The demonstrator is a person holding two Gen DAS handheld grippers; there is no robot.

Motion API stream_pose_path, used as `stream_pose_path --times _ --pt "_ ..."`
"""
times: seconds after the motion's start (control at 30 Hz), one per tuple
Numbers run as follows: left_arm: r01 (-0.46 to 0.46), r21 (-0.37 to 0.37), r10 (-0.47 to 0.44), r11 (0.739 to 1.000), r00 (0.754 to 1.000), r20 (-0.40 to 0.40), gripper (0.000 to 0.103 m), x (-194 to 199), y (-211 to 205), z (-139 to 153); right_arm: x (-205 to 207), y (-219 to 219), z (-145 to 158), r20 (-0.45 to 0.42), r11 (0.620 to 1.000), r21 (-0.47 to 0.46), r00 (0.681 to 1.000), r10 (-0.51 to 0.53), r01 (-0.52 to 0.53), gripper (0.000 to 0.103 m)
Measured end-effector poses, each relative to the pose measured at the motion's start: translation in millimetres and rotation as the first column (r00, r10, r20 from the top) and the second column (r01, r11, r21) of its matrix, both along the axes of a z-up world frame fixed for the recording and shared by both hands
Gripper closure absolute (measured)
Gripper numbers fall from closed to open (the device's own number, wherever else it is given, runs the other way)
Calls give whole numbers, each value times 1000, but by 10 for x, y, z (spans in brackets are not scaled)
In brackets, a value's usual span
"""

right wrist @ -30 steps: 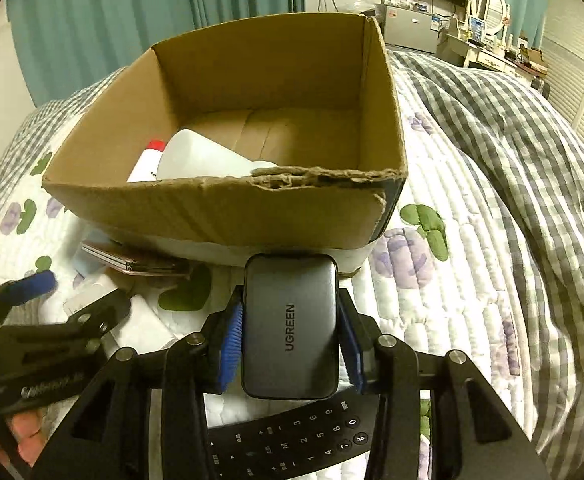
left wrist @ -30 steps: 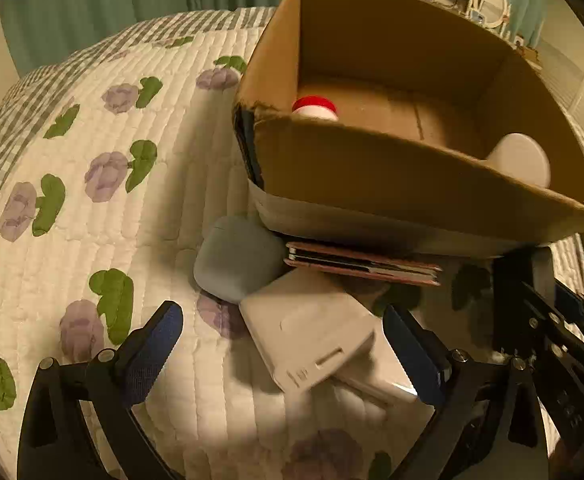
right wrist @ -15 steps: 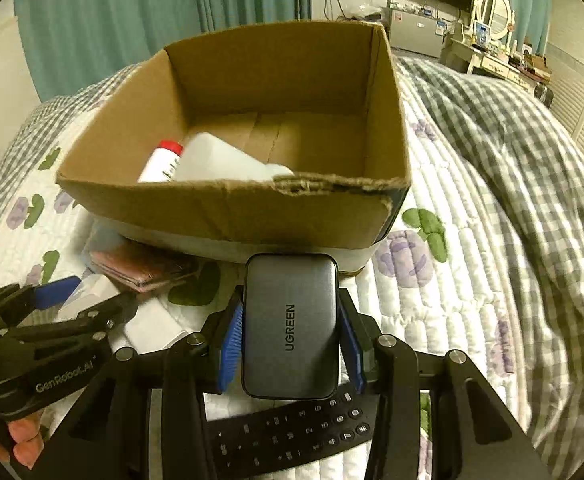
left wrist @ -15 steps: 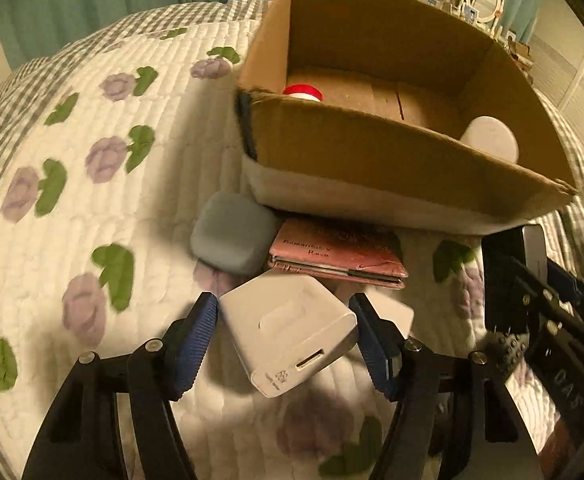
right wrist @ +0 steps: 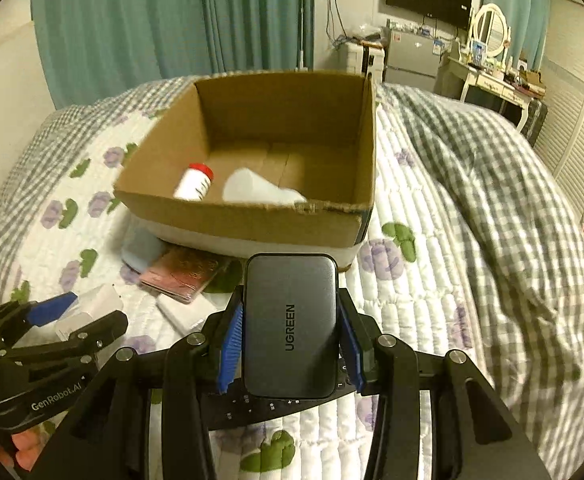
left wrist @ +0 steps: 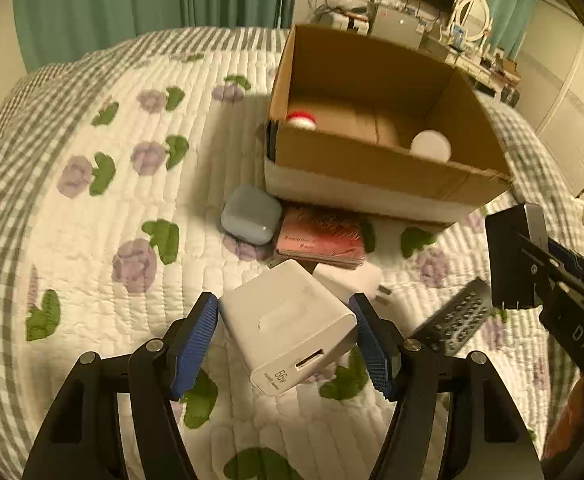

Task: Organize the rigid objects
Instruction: 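Grasp the white charger with the left tool while the right tool grasps the power bank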

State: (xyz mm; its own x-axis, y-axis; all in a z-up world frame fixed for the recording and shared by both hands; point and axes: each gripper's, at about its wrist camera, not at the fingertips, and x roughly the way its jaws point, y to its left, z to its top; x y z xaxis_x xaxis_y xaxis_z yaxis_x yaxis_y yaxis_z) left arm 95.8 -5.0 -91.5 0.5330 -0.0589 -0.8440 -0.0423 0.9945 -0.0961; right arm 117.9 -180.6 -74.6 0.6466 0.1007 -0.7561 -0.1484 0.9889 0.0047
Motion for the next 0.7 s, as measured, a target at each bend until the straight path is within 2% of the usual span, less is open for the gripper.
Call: stream_pose_path --times 0.2,0.4,0.5,0.57,0.7 --pt "42 5 -42 999 992 119 35 4 -64 521 7 29 471 81 999 19 996 25 -27 61" --pt "102 33 -107 994 963 249 35 308 -122 979 266 11 926 155 998 29 986 57 -63 61" --pt "131 80 -148 988 951 271 35 555 -196 1015 484 2 1026 168 996 38 983 69 -76 61" --pt "152 90 -170 984 953 252 35 762 -255 958 661 -6 1033 171 996 40 983 70 -78 61" --pt "186 102 -205 977 953 224 35 1148 -373 707 1033 -24 921 154 996 35 985 74 -81 61"
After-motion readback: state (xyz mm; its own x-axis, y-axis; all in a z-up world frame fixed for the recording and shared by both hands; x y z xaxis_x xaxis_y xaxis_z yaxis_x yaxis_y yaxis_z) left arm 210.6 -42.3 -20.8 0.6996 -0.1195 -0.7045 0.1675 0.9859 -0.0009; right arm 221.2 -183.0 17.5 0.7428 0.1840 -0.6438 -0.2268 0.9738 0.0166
